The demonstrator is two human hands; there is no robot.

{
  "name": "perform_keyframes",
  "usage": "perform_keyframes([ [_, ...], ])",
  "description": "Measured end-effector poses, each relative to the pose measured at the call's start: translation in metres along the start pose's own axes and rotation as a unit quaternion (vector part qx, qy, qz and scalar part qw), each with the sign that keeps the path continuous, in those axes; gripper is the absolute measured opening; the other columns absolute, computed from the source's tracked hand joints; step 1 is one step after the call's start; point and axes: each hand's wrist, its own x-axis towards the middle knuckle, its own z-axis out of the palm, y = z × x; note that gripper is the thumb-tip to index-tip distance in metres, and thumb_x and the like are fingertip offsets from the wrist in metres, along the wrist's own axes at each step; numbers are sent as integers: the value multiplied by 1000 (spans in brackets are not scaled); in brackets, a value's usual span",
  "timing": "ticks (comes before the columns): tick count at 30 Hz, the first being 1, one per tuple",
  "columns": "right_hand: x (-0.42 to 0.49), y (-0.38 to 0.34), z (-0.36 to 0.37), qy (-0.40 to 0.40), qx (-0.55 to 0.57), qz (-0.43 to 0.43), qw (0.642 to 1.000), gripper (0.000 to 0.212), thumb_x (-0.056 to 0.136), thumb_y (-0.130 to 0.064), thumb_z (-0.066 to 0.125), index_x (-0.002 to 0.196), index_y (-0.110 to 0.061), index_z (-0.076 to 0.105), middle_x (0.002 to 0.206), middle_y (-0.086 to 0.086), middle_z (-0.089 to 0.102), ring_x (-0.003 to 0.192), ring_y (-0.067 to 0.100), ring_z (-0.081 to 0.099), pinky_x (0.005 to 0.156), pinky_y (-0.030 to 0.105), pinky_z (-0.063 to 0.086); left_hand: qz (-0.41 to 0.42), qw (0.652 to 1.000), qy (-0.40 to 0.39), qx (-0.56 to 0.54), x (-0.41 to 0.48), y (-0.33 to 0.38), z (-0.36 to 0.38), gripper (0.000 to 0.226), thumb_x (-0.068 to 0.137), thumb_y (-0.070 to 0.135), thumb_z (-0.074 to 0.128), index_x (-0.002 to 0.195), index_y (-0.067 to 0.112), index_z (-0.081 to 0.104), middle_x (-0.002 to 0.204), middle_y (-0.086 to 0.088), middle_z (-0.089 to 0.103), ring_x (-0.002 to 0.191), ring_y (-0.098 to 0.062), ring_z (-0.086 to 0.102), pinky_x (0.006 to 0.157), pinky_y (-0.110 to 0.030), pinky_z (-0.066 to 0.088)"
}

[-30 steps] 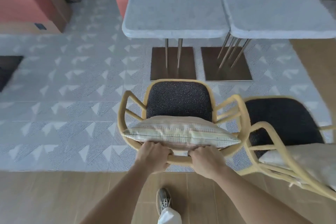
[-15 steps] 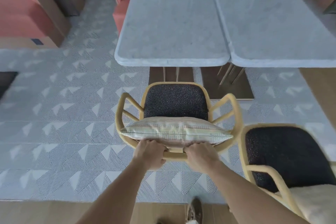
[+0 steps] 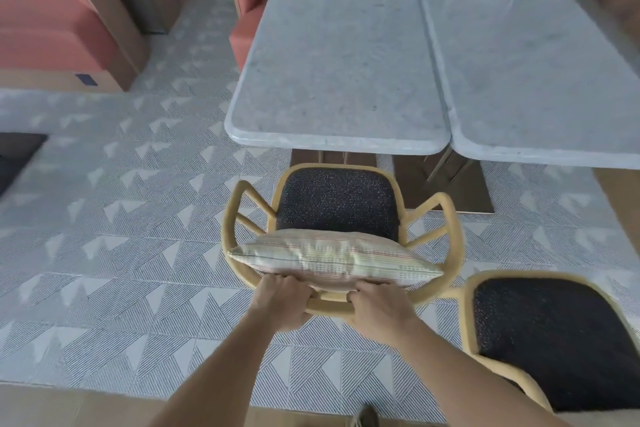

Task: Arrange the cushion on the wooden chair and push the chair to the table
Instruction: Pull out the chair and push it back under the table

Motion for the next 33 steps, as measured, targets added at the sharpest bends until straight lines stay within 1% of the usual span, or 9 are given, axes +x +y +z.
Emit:
perform_keyframes([
  [2, -4, 1, -4, -8, -3, 2, 1000, 39, 100, -47, 51, 118, -19, 72, 111, 0, 72, 77, 26, 74, 63, 37, 58, 1, 1000, -1, -7, 0, 1, 0, 25, 102, 46, 57, 114, 33, 74, 94, 10, 77, 91, -17, 75, 77, -34, 53],
  [4, -6, 1, -6, -10, -3, 9, 1000, 31, 101, -39, 54, 114, -18, 73, 107, 3, 73, 77, 25, 74, 71, 40, 61, 4, 1000, -3, -15, 0, 1, -2, 23, 102, 43, 58, 115, 32, 74, 96, 10, 77, 93, -17, 74, 82, -35, 54],
  [6, -7, 0, -4, -15, -1, 15, 1000, 24, 100, -27, 56, 114, -17, 73, 107, 6, 73, 81, 27, 74, 74, 42, 58, 8, 1000, -6, -22, -2, 3, -1, 23, 101, 40, 58, 115, 32, 74, 99, 9, 78, 96, -18, 74, 86, -36, 54],
  [9, -11, -9, 1, -19, -6, 16, 1000, 22, 100, -21, 54, 112, -15, 72, 107, 7, 71, 79, 28, 74, 71, 41, 54, 9, 1000, -13, -24, -9, 3, 5, 24, 101, 39, 57, 116, 31, 74, 99, 8, 78, 97, -18, 74, 88, -37, 54],
  [13, -18, -22, 7, -20, -6, 15, 1000, 22, 101, -23, 54, 111, -15, 72, 107, 7, 71, 80, 28, 74, 68, 39, 48, 13, 1000, -19, -18, -23, 3, 14, 25, 102, 40, 57, 117, 31, 74, 99, 9, 78, 97, -18, 74, 91, -37, 56],
  [20, -20, -32, 10, -13, -2, 18, 1000, 25, 100, -17, 49, 109, -14, 73, 99, 7, 72, 77, 28, 74, 70, 41, 54, 9, 999, -21, -23, -31, -3, 19, 24, 101, 42, 57, 117, 35, 74, 99, 11, 78, 98, -18, 74, 93, -38, 56],
  [24, -22, -34, 12, -14, -8, 16, 1000, 24, 100, -17, 52, 111, -15, 73, 104, 7, 70, 76, 28, 73, 68, 41, 54, 7, 999, -24, -25, -33, -2, 23, 24, 101, 42, 57, 117, 36, 73, 99, 12, 77, 98, -17, 74, 93, -38, 57],
  [29, -26, -39, 12, -35, -5, 24, 999, 24, 97, -16, 54, 113, -15, 73, 107, 8, 72, 79, 30, 74, 67, 40, 45, 4, 999, -27, -17, -39, 1, 24, 26, 100, 43, 57, 120, 40, 73, 101, 9, 78, 99, -20, 74, 90, -38, 53],
  [33, -32, -44, 13, -43, -1, 26, 999, 26, 99, -17, 52, 114, -15, 73, 110, 8, 72, 80, 29, 74, 66, 39, 45, 6, 999, -31, -18, -47, 5, 27, 28, 100, 43, 58, 124, 41, 72, 104, 9, 78, 102, -20, 73, 93, -38, 53],
])
